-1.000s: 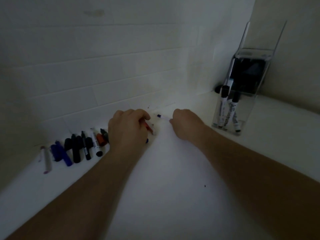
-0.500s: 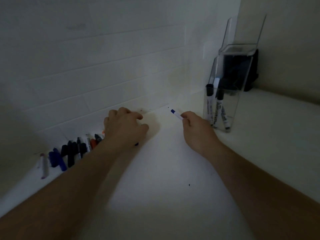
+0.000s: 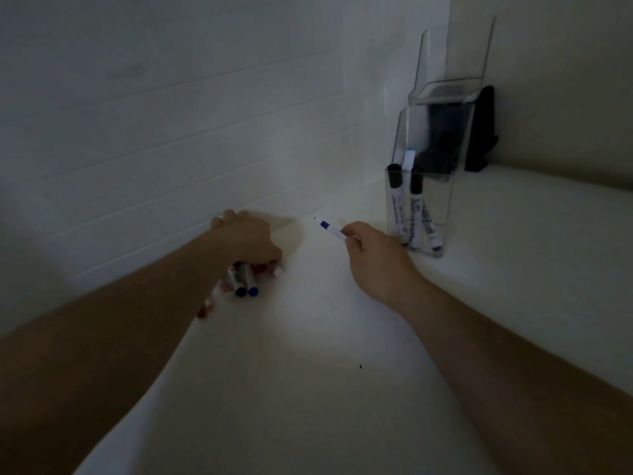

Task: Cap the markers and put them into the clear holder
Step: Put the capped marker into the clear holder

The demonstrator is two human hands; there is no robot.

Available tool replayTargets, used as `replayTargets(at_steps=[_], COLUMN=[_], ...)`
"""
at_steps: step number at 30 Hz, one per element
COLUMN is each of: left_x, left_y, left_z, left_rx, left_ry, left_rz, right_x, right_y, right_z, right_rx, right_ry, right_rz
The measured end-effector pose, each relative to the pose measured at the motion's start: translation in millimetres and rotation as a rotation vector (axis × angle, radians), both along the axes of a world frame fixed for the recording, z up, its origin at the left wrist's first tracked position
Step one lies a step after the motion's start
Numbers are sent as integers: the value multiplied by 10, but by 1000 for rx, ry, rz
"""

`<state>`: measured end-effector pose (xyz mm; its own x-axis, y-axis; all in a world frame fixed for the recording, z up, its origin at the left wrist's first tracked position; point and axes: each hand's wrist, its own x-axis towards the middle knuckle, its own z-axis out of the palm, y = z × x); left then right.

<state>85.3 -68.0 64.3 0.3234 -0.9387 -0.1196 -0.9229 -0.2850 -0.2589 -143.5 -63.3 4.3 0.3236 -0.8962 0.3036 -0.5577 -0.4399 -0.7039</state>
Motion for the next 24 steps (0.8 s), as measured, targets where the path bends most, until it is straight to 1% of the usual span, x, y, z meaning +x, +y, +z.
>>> replayTargets(at_steps=[2,3,4,6,8,9,11,14,15,17,19,20,24], left_x=[24,19,-7,-107,-186,-222,-285,-323,-321,-307,-298,-302,-326], left_y=[42,87,150,290,411,466,566,663,681,704,709,708,689], left_z=[6,6,1,-32,-92,-124,-183,-278,-316,-377,-404,-409,-433], left_rx=[-125,-227,-346,-546,-639,-667,-710,-755,-778,-830,-870,-877,-857], left_ry=[109,230,407,856,1272,1429,1622,1768,1778,1724,1690,1706,1838], left_rz=[-64,-95,-100,-44,3,12,17,-16,-27,-28,-23,-14,68], right_x=[1,1,1,3,12,16,25,26,25,28,34,36,53], right_y=[-11,-15,-19,-22,-16,-13,-14,-25,-31,-26,7,26,93], right_z=[0,2,2,-3,-15,-22,-31,-24,-16,-1,23,39,90], right_rx=[15,23,28,37,32,26,30,67,65,36,-14,-38,-89], right_ry=[-11,-22,-39,-89,-110,-107,-109,-189,-220,-242,-237,-225,-153], right_rz=[2,5,11,22,29,33,42,54,59,67,68,63,60])
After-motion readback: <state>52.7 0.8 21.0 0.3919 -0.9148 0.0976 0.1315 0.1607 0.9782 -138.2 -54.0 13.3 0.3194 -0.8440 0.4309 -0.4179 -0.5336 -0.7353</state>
